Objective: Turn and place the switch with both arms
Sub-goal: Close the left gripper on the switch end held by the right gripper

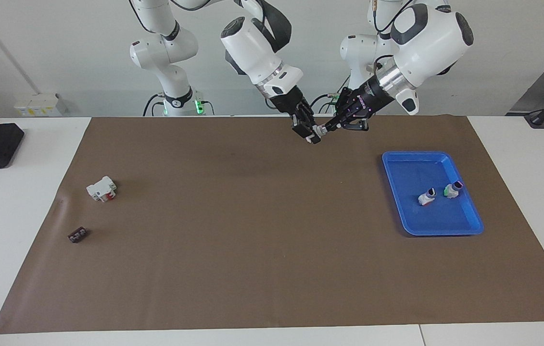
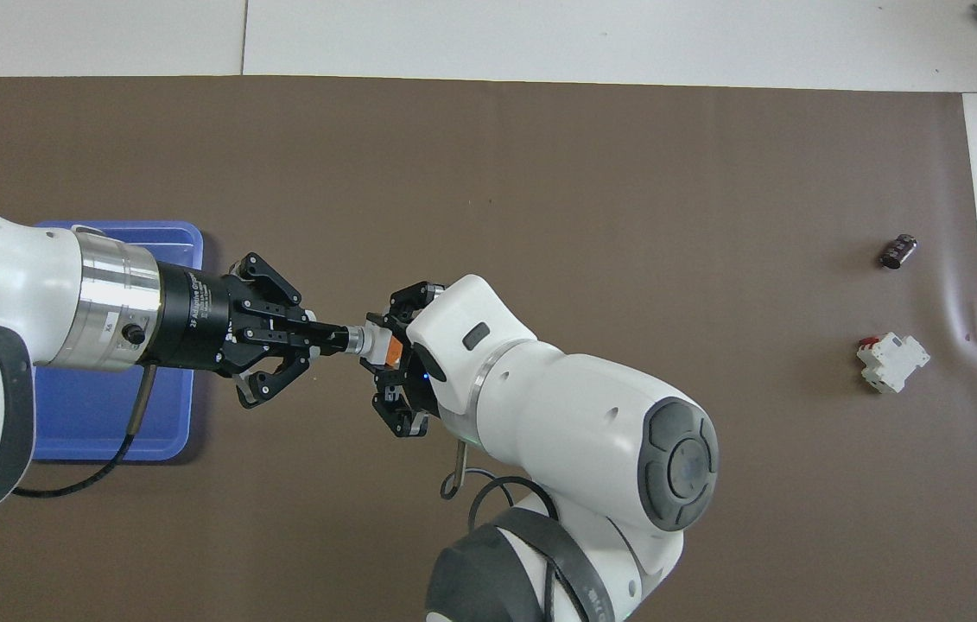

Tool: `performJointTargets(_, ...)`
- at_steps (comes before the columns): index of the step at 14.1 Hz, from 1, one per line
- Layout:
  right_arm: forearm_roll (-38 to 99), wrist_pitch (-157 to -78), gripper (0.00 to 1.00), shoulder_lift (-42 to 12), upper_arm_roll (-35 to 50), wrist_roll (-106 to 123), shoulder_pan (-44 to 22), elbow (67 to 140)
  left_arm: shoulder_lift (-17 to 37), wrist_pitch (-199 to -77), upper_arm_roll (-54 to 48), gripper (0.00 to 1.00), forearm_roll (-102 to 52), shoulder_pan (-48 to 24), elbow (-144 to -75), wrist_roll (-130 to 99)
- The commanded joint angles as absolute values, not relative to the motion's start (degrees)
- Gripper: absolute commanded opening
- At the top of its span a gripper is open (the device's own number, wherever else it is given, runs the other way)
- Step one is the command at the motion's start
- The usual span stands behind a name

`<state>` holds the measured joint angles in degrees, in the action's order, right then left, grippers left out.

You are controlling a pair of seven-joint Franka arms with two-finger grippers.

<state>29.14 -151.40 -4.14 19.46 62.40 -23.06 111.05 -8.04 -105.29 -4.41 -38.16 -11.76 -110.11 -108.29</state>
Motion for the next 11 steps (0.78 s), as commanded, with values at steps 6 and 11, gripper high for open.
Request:
performJointTargets(6, 28.21, -152.4, 0.0, -4.04, 19.51, 60.73, -22.85, 111.18, -8.7, -105.99, -4.48, 0.0, -38.41, -12.48, -110.57, -96.7)
performJointTargets(11, 28.21, -152.4, 0.0, -4.04, 19.51, 60.73, -22.85, 111.18, -8.61, -107.23, -4.48, 0.0, -38.5, -12.48, -110.83, -81.61)
